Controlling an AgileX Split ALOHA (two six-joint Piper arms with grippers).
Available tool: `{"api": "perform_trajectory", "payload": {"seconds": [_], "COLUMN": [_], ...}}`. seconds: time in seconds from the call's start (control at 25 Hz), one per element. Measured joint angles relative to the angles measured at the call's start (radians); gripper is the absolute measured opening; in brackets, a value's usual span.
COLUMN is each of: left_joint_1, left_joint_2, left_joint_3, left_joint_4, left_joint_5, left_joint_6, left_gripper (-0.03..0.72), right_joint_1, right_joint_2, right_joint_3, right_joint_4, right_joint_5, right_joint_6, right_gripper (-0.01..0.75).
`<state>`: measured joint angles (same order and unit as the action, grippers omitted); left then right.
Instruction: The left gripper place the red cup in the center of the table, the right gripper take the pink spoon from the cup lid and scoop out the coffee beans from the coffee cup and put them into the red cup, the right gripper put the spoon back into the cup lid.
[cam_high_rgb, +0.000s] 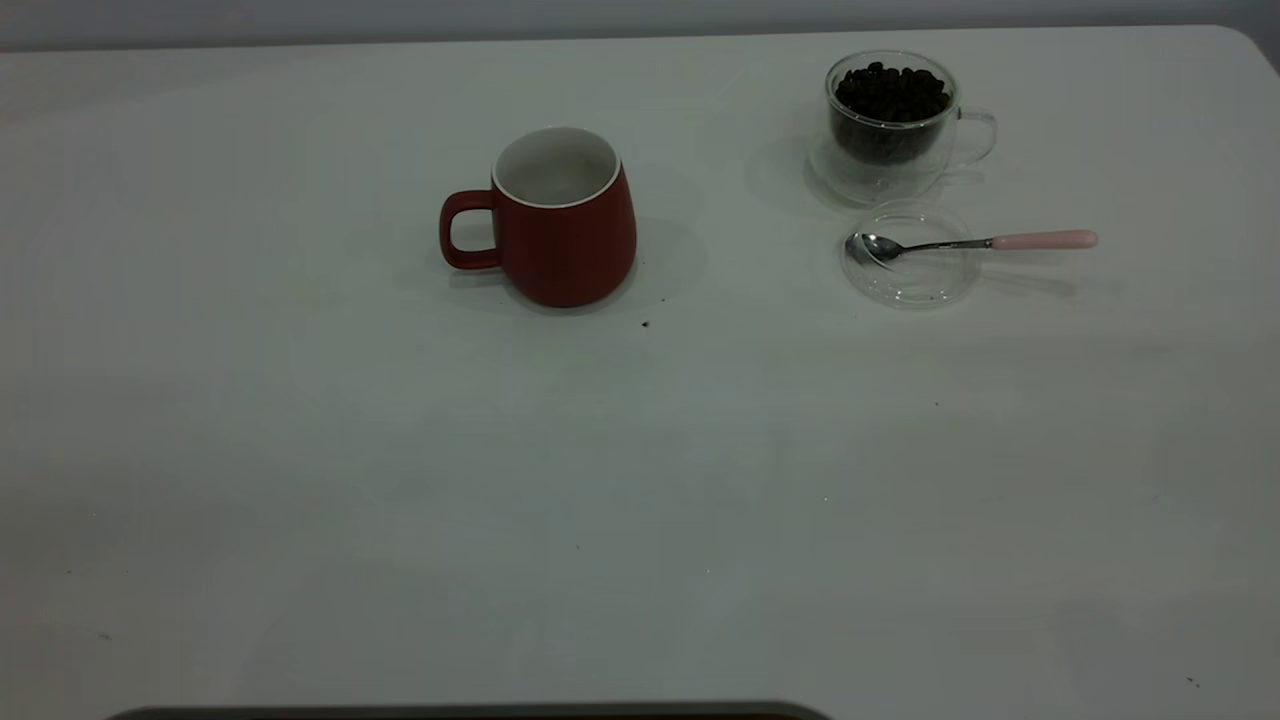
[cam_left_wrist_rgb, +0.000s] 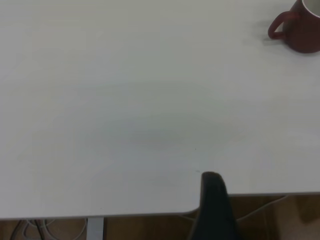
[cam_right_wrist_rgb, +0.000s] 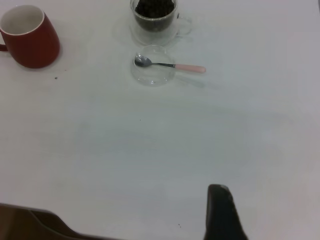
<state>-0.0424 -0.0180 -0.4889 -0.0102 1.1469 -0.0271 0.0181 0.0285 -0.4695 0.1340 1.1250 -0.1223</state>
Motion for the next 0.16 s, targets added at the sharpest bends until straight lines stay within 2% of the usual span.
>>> {"api": "perform_trajectory", "payload": {"seconds": [0.16], "left_joint_1": [0.000], "left_joint_2": [0.000], "left_joint_3": [0.000], "left_joint_4": [0.000], "left_joint_5": [0.000], "left_joint_6": [0.000], "left_gripper": [0.586], "right_joint_1": [0.000], "right_joint_2": [0.000], "right_joint_3": [0.000], "right_joint_4": [0.000], "right_joint_5": [0.000], "right_joint_6": [0.000], "right_gripper": [0.502]}}
